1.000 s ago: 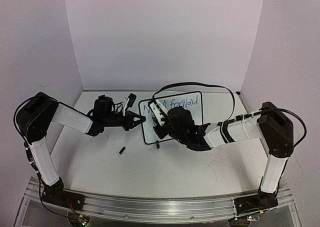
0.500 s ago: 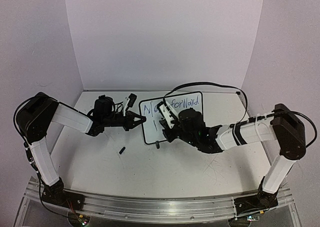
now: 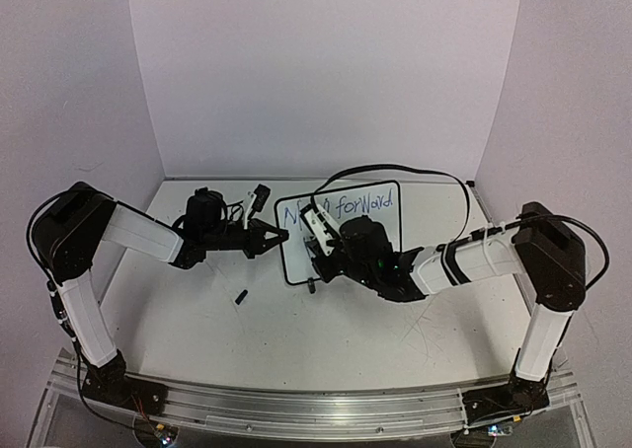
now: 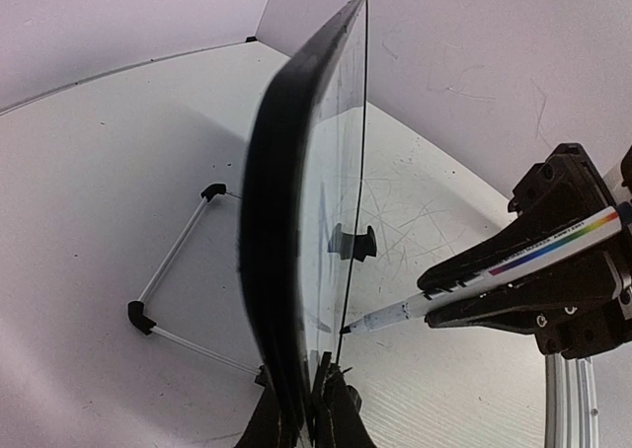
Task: Write a sentence on the whiteboard
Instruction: Write on the whiteboard with the whiteboard marker without the cap.
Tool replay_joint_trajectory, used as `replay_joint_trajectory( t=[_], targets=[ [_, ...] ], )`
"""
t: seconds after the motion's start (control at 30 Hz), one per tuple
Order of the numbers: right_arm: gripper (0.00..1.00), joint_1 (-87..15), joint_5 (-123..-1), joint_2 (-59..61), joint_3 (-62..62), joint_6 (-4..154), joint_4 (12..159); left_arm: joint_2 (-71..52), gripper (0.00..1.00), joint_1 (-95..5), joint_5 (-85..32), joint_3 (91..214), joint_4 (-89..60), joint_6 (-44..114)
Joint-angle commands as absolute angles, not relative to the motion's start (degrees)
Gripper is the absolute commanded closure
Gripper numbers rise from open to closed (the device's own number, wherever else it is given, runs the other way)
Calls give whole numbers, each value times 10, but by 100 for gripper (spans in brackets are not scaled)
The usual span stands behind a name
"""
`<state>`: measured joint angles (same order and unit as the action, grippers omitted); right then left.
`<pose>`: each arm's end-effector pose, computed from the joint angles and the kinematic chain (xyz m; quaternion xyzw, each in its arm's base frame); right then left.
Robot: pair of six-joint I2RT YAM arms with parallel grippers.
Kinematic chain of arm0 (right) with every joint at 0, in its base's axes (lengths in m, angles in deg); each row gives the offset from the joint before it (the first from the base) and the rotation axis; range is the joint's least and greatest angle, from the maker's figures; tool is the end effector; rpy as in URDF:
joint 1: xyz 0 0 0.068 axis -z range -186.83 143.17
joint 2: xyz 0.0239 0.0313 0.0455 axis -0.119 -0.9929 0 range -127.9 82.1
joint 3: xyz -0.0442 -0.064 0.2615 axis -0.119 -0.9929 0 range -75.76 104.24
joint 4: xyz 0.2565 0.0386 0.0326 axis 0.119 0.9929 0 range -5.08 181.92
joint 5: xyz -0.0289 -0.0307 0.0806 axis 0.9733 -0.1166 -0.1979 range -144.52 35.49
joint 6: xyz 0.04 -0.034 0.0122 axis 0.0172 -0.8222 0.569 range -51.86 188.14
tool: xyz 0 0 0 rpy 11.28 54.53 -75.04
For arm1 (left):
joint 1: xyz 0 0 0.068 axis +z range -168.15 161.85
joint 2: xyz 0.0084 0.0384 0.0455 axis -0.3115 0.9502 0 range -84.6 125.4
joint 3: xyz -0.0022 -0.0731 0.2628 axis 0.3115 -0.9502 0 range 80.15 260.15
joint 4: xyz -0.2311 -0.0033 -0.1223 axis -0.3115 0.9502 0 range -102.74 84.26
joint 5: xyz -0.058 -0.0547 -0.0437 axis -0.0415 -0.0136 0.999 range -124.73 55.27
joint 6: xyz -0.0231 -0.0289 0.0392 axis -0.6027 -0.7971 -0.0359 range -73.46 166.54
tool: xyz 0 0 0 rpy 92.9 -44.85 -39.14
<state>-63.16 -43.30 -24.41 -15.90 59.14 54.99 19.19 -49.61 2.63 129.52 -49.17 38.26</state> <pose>0.2337 0.3384 0.1984 -0.3818 0.7037 0.1666 0.5755 0.3056 -0.2122 0.1739 0.3384 0.7129 -0.4329 0.4356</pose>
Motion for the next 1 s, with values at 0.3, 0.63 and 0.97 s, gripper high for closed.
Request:
replay_joint_trajectory(
  t=[0.3, 0.63, 0.97],
  targets=[
    [100, -625, -368, -263, -121, 601, 538, 187, 100, -486, -71, 1291, -458, 428],
    [100, -625, -333, -244, -154, 614, 542, 186, 100, -486, -71, 1293, -458, 428],
    [100, -626, -352, -245, -175, 633, 549, 186, 100, -487, -71, 1293, -457, 428]
  ],
)
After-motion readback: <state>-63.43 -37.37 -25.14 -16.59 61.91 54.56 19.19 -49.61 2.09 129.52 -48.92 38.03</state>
